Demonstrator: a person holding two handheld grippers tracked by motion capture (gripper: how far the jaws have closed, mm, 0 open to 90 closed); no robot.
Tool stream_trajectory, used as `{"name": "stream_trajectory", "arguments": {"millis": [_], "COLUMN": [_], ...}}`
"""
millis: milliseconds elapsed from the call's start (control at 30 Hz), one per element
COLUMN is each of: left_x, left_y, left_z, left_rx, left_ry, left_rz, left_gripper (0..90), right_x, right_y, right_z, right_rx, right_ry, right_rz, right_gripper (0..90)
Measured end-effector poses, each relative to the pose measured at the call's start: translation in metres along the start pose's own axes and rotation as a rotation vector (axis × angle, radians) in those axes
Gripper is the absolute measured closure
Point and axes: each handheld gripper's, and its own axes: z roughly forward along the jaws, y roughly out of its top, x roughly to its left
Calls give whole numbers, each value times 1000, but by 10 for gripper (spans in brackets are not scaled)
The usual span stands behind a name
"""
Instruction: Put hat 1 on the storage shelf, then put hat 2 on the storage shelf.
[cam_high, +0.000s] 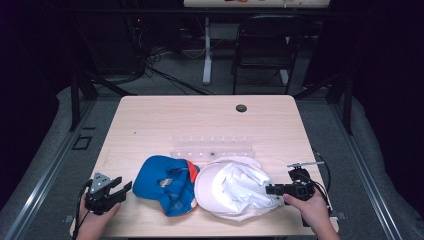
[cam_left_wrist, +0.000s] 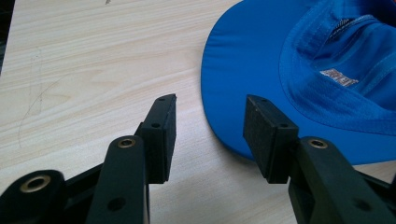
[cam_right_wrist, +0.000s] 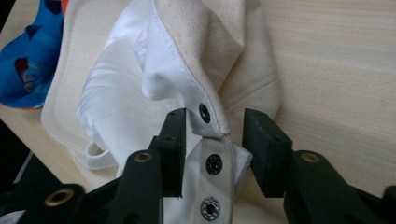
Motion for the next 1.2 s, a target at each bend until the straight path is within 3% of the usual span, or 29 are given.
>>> {"name": "stream_trajectory", "arguments": {"millis": [133,167,300,500,1067,1200], "left_x": [1,1,1,2,1,1], "left_y": [0,0,-1,0,-1,-1], "left_z": [1,0,1,1,1,1], "left_rx": [-5,-5,-12,-2,-9,-11], "left_ry": [0,0,6,0,4,5], "left_rz": [-2,-2,-6,0,-6,-9], "left_gripper": [548,548,548,548,547,544], "right_x": [2,3,5,5,13,16], "right_y": [1,2,5,9,20,26], "right_z": [-5,-7,-12,-16,-29,-32], "right_rx": [19,19,13,1,18,17], "right_ry": [28,46,69,96,170,167], "right_rz": [7,30,49,78,103,150], "right_gripper": [725,768,810,829,835,835]}}
